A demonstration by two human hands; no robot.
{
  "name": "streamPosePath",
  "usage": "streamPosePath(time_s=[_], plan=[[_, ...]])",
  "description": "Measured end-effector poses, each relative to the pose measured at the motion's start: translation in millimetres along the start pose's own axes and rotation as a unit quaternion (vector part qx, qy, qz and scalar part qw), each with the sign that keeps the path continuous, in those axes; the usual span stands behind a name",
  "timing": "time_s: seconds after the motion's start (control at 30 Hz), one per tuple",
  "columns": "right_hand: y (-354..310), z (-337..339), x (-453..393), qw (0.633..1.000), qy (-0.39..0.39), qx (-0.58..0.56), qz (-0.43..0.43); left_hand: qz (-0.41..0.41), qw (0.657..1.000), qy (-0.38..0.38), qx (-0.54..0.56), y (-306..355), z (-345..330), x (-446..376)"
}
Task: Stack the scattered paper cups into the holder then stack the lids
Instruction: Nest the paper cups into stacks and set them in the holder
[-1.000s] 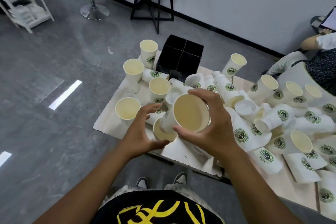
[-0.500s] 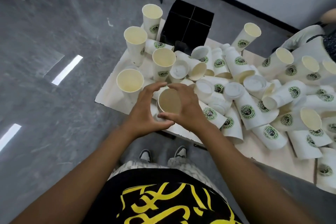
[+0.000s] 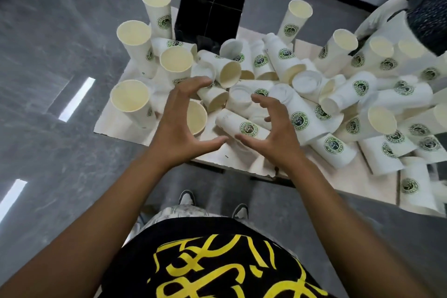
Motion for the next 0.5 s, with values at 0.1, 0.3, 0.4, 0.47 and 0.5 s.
streamPosePath(time_s=[0.1,0.3,0.4,0.47,0.5], plan=[[20.7,34.1,15.8,1.0,0.023,0.004,-0.008,-0.033,0.999,-0.004,0.0,29.0,-27.1,-9.3],[63.7,79.0,36.1,0.999,0.014,-0.021,-0.02,-0.043,0.992,-0.096,-0.076,40.9,-104.7,-16.0],[86.5,98.8,43.0,0.999,0.028,-0.037,-0.023,-0.042,0.979,-0.153,-0.126,28.8,-141.3,-17.9],[98.0,111.7,48.0,0.997,0.048,-0.043,-0.031,-0.052,0.967,-0.189,-0.162,22.4,-160.9,-20.7],[103.3,117.5,50.6,0.997,0.058,-0.045,-0.037,-0.063,0.96,-0.203,-0.182,19.9,-169.9,-21.9]])
Point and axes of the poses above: each hand's wrist, its own x-axis away from the middle knuckle, its own z-axis out of the back of the hand, y = z × x, the point moved 3 cm from there along -x, towards the middle knuckle, and after that the axes turned 14 degrees about -x, right-handed, at the moved point
